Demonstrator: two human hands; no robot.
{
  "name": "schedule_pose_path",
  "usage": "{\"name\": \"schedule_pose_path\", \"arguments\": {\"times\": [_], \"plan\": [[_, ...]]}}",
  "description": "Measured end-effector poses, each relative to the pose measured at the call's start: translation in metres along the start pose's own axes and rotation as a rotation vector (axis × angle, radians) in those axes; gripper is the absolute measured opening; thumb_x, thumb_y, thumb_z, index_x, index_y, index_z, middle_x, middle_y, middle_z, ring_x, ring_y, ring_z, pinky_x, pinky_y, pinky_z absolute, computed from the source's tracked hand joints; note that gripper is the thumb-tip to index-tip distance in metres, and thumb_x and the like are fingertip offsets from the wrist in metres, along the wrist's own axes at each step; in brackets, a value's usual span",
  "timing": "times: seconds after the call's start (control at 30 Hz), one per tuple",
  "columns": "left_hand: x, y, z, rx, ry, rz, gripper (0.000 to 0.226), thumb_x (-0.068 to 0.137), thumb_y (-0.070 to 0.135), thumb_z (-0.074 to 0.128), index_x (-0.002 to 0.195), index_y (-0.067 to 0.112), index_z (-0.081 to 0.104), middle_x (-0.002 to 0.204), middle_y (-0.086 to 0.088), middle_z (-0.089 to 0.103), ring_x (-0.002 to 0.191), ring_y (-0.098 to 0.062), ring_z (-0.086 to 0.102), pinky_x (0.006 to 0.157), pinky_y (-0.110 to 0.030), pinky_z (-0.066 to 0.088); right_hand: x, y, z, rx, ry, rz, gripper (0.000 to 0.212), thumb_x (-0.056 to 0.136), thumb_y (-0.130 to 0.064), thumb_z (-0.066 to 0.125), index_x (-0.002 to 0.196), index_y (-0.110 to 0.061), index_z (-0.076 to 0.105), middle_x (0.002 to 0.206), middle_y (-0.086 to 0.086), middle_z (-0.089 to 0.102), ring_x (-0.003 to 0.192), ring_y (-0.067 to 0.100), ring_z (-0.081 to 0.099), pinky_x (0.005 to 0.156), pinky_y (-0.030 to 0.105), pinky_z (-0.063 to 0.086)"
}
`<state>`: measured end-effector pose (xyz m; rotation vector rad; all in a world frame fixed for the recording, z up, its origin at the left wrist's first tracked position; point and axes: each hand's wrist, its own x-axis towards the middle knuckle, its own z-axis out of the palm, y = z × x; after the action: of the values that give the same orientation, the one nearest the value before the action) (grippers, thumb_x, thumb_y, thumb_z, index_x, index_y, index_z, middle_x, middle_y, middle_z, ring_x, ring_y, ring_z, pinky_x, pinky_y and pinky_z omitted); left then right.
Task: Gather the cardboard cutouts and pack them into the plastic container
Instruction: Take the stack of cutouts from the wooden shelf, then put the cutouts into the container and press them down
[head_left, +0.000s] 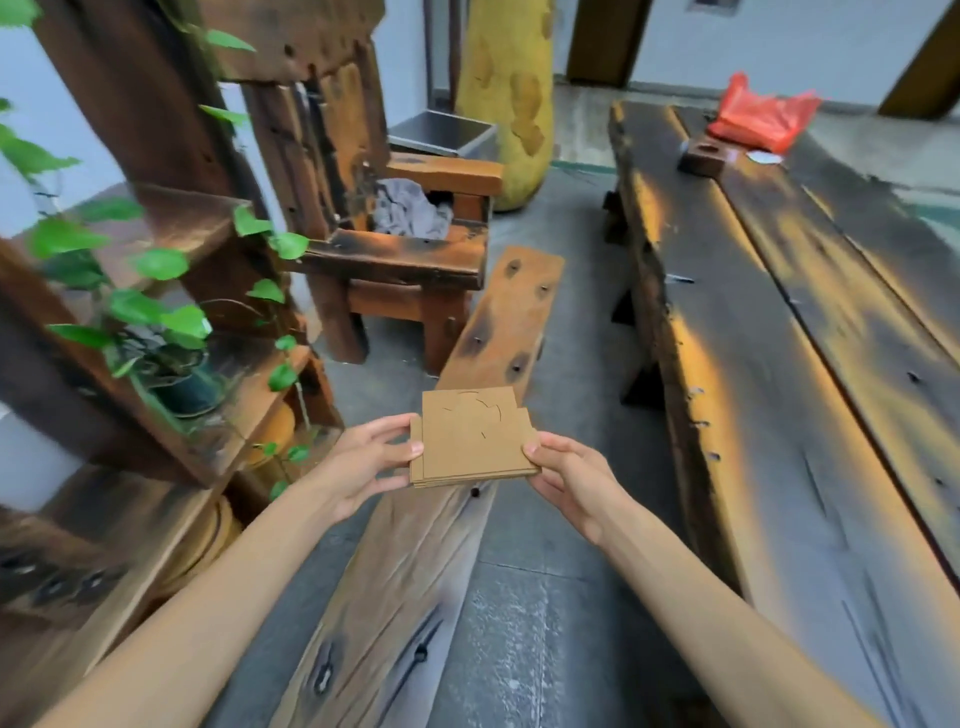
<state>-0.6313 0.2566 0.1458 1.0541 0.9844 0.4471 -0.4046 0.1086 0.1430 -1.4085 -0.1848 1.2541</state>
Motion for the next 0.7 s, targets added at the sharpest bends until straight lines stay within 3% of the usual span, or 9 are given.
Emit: {"name": "schedule_pose_path", "arguments": {"times": [0.3, 0.37, 0.47, 0.57, 0.63, 0.7], "plan": [[0.030, -0.027, 0.124, 0.029, -0.138, -0.132, 0.050, 0.090, -0.005, 0.071, 0.136, 0.012, 0.059, 0.131, -0.006, 0.070, 0.108, -0.017, 0.071, 0.090, -0.037, 0.058, -0.031, 0.007, -0.126, 0.106, 0.170, -0.006, 0.034, 0.089, -0.004, 0.074, 0.122, -0.007, 0.067, 0.103, 0.008, 0.081, 0.092, 0.016, 0.079, 0.069, 0.020, 0.059], [0.037, -0.033, 0.150, 0.055, -0.176, -0.173, 0.050, 0.089, -0.005, 0.072, 0.135, 0.008, 0.059, 0.122, -0.009, 0.075, 0.109, -0.020, 0.072, 0.098, -0.039, 0.055, -0.040, 0.010, -0.151, 0.126, 0.221, -0.004, 0.034, 0.089, -0.005, 0.074, 0.122, -0.009, 0.067, 0.104, 0.007, 0.081, 0.092, 0.015, 0.079, 0.069, 0.020, 0.058], [0.042, -0.047, 0.187, 0.120, -0.253, -0.215, 0.036, 0.089, -0.005, 0.073, 0.120, 0.011, 0.066, 0.100, -0.002, 0.083, 0.095, -0.014, 0.077, 0.084, -0.029, 0.060, -0.054, 0.017, -0.187, 0.146, 0.294, -0.002, 0.032, 0.088, -0.007, 0.075, 0.118, -0.015, 0.066, 0.103, 0.003, 0.082, 0.092, 0.013, 0.078, 0.075, 0.022, 0.056], [0.045, -0.063, 0.223, 0.187, -0.319, -0.246, 0.030, 0.088, -0.005, 0.073, 0.111, 0.013, 0.069, 0.097, -0.001, 0.084, 0.088, -0.011, 0.080, 0.067, -0.022, 0.063, -0.070, 0.028, -0.222, 0.171, 0.387, 0.011, 0.035, 0.086, -0.009, 0.077, 0.117, -0.016, 0.064, 0.108, 0.006, 0.080, 0.103, 0.018, 0.076, 0.084, 0.027, 0.056], [0.046, -0.073, 0.246, 0.224, -0.362, -0.259, 0.031, 0.088, -0.005, 0.074, 0.112, 0.013, 0.069, 0.101, -0.003, 0.083, 0.091, -0.013, 0.080, 0.068, -0.023, 0.063, -0.084, 0.037, -0.243, 0.192, 0.436, 0.016, 0.036, 0.086, -0.008, 0.077, 0.117, -0.015, 0.061, 0.110, 0.009, 0.079, 0.105, 0.021, 0.075, 0.085, 0.029, 0.057], [0.045, -0.083, 0.266, 0.263, -0.412, -0.263, 0.033, 0.087, -0.003, 0.075, 0.116, 0.012, 0.070, 0.106, -0.003, 0.083, 0.097, -0.015, 0.079, 0.077, -0.027, 0.064, -0.099, 0.045, -0.260, 0.218, 0.492, 0.023, 0.032, 0.085, -0.005, 0.077, 0.110, -0.016, 0.059, 0.100, 0.006, 0.077, 0.093, 0.017, 0.075, 0.077, 0.026, 0.058]]}}
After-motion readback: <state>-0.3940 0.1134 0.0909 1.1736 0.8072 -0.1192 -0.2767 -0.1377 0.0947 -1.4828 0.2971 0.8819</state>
